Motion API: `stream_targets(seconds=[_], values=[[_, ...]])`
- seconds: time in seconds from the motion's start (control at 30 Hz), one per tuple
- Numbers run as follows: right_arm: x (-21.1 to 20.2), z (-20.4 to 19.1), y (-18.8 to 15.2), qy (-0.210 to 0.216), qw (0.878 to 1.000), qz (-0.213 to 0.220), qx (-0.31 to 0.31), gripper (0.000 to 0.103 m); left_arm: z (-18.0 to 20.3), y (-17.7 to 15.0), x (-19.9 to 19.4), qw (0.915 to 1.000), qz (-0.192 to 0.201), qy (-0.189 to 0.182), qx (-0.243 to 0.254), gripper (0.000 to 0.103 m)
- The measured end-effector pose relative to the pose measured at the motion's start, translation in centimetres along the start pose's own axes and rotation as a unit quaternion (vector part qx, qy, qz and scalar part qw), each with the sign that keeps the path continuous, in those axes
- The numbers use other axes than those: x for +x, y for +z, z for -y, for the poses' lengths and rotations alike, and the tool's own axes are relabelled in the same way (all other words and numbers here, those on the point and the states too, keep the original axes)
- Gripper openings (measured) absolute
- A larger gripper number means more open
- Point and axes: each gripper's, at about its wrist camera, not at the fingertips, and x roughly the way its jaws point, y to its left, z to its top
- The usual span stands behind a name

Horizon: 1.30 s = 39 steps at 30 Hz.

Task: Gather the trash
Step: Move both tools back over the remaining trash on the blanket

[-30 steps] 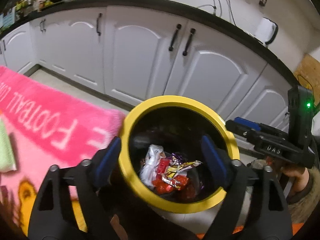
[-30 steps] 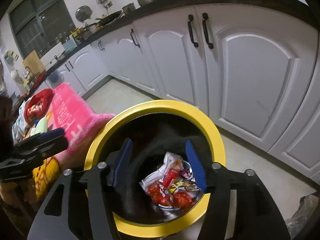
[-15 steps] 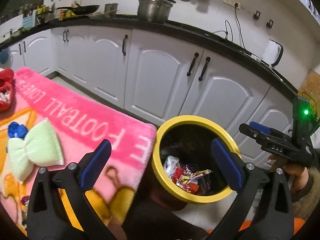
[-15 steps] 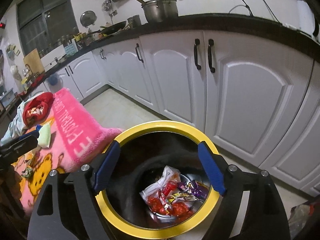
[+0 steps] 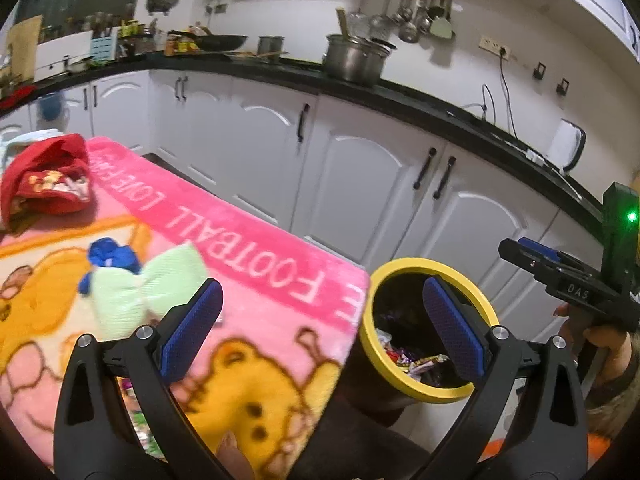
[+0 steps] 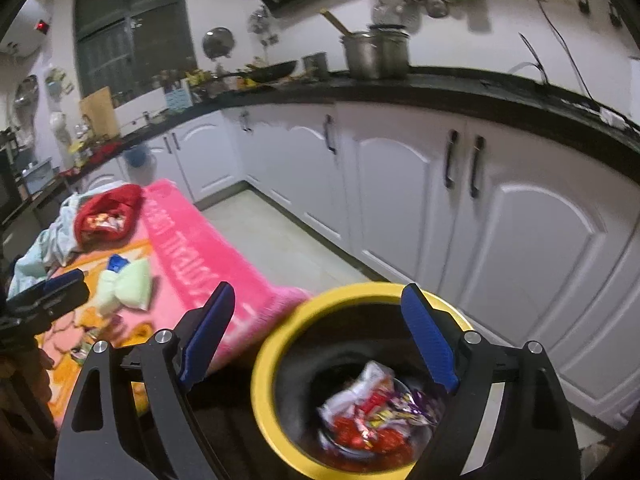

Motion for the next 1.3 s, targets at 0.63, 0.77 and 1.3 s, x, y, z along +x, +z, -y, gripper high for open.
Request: stream_targets(seconds=[0.63,0.77,1.3], values=[[1.8,-9.2,0.7,0.061,0.996,-0.019,-0.061,0.086,-8.3,-0.2,-5.5,0.9946,0.051,0.060,-0.068,0.092],[2.4,-10.8,0.7,0.072,0.994,-0.026,-0.072,0.086,-9.9,-0.1,-6.0,0.9926,0.056,0.073,-0.079,0.092],[5.4,-18.5,-0.7,0.129,0.981,-0.067,-0.129,0.086,-17.4,-0.8,-6.9,0.9819,0.056,0.120,-0.136,0.092]])
